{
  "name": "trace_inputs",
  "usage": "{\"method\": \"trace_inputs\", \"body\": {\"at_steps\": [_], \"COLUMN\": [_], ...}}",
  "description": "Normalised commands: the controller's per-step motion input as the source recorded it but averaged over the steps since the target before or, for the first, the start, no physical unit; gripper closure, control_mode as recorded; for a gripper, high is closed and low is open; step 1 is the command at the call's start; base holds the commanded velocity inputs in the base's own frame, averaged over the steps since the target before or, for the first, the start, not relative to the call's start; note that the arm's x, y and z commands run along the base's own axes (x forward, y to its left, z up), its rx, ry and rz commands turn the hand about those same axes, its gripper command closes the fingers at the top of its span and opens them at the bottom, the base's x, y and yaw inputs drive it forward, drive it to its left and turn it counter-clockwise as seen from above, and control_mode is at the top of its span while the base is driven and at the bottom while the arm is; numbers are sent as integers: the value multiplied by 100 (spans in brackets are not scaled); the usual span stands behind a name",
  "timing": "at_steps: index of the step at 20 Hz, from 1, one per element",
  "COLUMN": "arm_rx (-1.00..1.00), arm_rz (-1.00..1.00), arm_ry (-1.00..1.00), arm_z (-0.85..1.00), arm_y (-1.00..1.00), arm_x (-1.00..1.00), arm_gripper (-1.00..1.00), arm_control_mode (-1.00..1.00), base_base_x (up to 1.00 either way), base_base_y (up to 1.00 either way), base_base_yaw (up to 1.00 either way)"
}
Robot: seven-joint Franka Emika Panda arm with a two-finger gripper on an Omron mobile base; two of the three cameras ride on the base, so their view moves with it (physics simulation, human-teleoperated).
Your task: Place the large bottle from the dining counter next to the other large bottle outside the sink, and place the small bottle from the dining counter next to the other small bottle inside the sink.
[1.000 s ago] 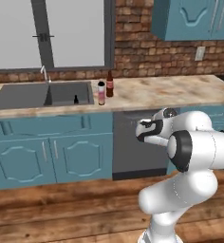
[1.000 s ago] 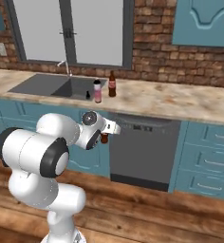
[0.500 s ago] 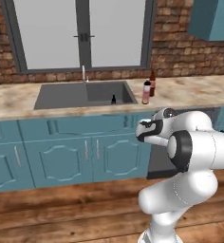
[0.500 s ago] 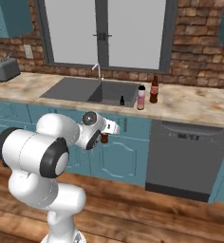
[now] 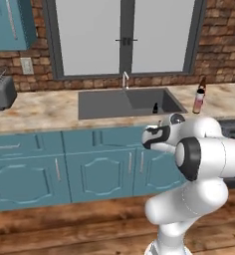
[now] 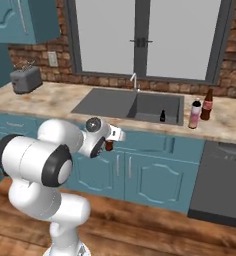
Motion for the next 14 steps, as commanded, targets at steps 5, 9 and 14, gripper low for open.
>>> {"method": "trace_inputs", "body": {"at_steps": [5, 9, 14], "arm_rx": [0, 0, 0], "arm_rz": [0, 0, 0], "arm_ry": [0, 0, 0], "arm_z": [0, 0, 0], "arm_y": [0, 0, 0], "arm_x": [0, 0, 0], "arm_gripper": [100, 100, 100], "arm_control_mode": [100, 100, 100], "base_base_x": [54, 33, 35], "base_base_y": [-10, -55, -61], "base_base_yaw": [-3, -3, -3]}}
